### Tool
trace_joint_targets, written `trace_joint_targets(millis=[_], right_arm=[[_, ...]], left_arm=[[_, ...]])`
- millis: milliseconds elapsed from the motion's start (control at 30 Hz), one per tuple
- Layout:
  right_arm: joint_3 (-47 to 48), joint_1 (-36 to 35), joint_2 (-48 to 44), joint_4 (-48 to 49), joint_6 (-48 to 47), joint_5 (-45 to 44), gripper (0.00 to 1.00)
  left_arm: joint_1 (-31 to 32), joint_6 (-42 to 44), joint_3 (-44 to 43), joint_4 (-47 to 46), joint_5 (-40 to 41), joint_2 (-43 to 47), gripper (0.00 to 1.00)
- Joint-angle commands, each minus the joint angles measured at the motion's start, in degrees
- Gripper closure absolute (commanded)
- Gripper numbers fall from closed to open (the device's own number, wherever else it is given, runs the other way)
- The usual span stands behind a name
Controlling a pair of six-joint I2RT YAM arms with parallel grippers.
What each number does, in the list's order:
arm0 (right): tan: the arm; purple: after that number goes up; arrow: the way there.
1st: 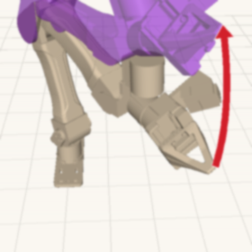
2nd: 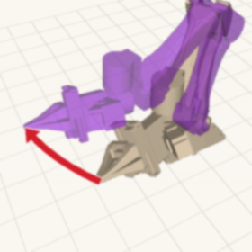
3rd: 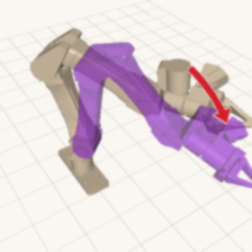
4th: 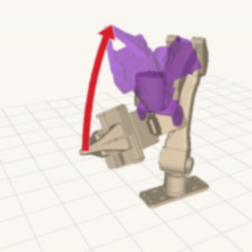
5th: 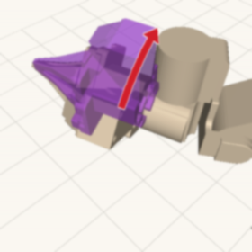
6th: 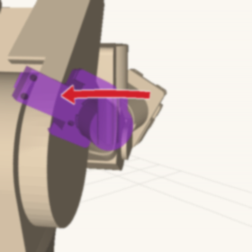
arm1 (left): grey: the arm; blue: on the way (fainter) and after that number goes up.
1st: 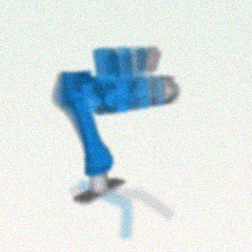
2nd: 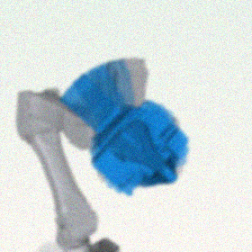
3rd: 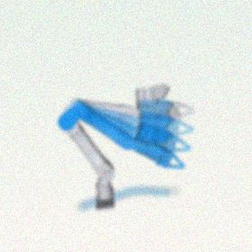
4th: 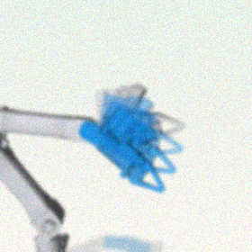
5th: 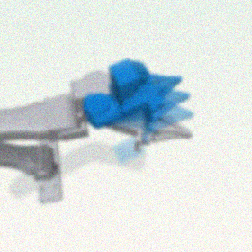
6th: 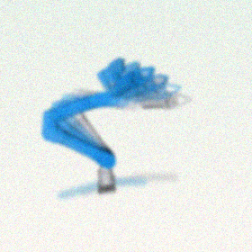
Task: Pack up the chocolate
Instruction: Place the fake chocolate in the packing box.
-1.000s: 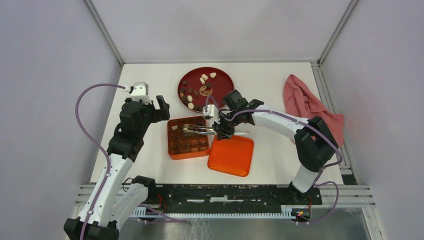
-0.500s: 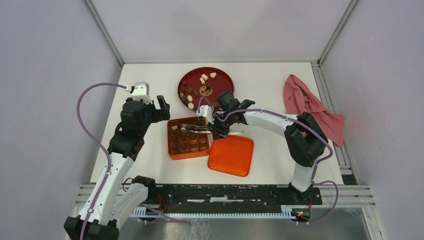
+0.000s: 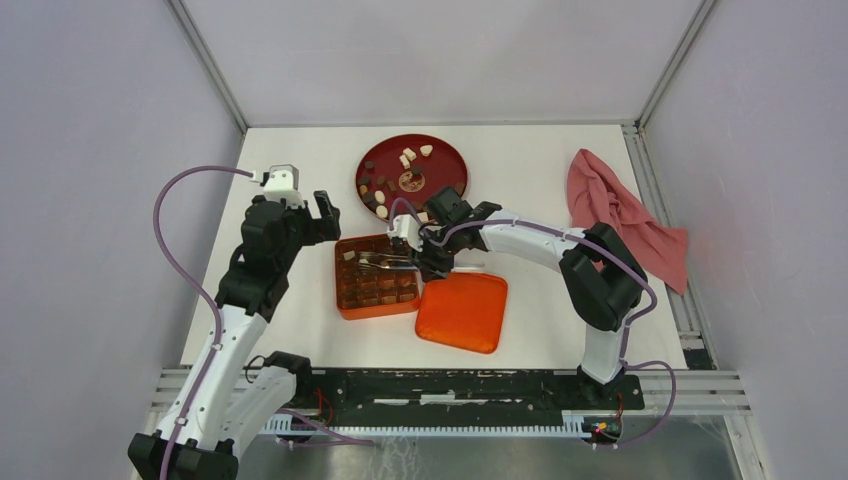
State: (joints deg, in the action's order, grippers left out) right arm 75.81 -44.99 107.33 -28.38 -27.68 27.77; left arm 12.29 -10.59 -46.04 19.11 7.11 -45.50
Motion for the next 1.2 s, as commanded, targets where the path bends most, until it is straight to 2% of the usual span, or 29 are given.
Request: trace_joint_targets(millis=[0,367,667,767,900,1033,1167], right_arm=[[3.04,-0.18,-0.28,1.18,0.61,-0.70,0.64],[3.03,-0.18,-0.69,1.09,0.55,-1.74,0.52],[3.61,0.41,-4.75,-0.60,-0.24,1.12,0.54],[1.67,1.16,-8.82,-0.86,-0.74,3.65,0.56],[-3.15,4.08,-13.03,0.11,-0.80,7.92,0.59],[-2.64,8.16,-14.31,-0.98,-0.88,10.55,0.60],[-3.38,9.99,-16.19,-0.80,-0.20,12.34,0.59]], left_arm=[[0.01,1.95,-0.10,-2.33,-0.56,0.13,0.03],[-0.03,1.95,-0.10,-2.38,-0.84,0.21,0.04],[0.03,1.15,0.16,-2.57,-1.60,0.48,0.05],[0.00,-3.12,0.08,-0.89,-2.47,1.25,0.06],[0.01,-11.63,1.24,3.59,-6.83,3.57,0.14],[0.00,-19.31,5.26,8.37,-8.59,5.94,0.18],[0.01,-22.85,8.15,12.45,-8.46,2.95,0.25]])
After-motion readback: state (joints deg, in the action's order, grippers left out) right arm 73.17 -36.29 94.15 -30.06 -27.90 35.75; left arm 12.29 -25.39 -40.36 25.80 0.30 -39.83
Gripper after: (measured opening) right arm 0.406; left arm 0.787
